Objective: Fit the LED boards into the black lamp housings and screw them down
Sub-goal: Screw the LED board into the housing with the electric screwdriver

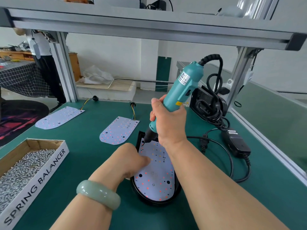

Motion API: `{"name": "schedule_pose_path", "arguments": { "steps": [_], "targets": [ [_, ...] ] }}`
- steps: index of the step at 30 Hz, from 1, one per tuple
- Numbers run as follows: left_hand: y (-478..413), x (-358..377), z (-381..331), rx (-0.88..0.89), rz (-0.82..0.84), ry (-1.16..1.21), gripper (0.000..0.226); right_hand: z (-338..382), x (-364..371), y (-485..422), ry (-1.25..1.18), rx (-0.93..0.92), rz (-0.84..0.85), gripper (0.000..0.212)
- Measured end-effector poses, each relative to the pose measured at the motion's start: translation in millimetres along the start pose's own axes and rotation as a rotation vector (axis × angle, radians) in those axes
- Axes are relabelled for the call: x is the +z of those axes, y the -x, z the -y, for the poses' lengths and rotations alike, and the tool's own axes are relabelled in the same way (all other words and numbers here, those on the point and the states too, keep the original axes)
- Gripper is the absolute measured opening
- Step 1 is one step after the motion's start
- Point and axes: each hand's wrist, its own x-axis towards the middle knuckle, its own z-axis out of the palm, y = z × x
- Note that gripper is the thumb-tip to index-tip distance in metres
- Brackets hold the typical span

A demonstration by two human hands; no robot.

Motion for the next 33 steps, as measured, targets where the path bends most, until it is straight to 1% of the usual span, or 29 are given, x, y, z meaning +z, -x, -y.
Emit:
{"name": "schedule_pose_path", "arguments": {
  "steps": [7,11,13,16,19,22,25,27,30,33],
  "targets": [
    [0.2,0.0,-0.7,-0.009,0.023,0.016,0.036,2.3,-3.0,2.8,0.036,-0.024,0.044,0.029],
    [-0.3,0.4,0.3,-0.002,0.030,0.027,0.036,7.5,-6.4,4.3,0.058,-0.025,0.055,0.023],
    [-1.1,0.6,1.7,0.002,0.024,0.044,0.035,15.1,-9.0,3.3,0.032,-0.012,0.004,0.022],
    [-1.2,0.8,4.4,-0.004,0.020,0.070,0.032,36.5,-18.4,-4.9,-0.043,0.032,-0.116,0.019],
    [-1.7,0.8,5.8,-0.006,0.026,0.087,0.029,62.4,-41.1,-17.7,0.014,0.111,-0.250,0.021],
    [-2.3,0.8,6.4,-0.004,0.023,0.080,0.030,81.9,-76.3,-29.4,0.235,0.226,-0.272,0.020],
    [-2.5,0.7,7.7,-0.003,0.019,0.076,0.032,92.8,-113.6,-35.5,0.551,0.412,-0.212,0.005],
    [-2.8,0.4,8.2,-0.004,0.021,0.082,0.030,94.4,-139.5,-37.4,0.793,0.479,-0.146,0.014],
    [-3.4,0.1,9.3,-0.006,0.026,0.094,0.028,96.3,-167.4,-35.3,1.226,0.511,-0.035,0.026],
    [-3.2,-0.5,9.9,-0.019,0.033,0.131,0.026,88.3,-186.4,-32.6,1.818,0.530,0.109,0.041]
  ]
}}
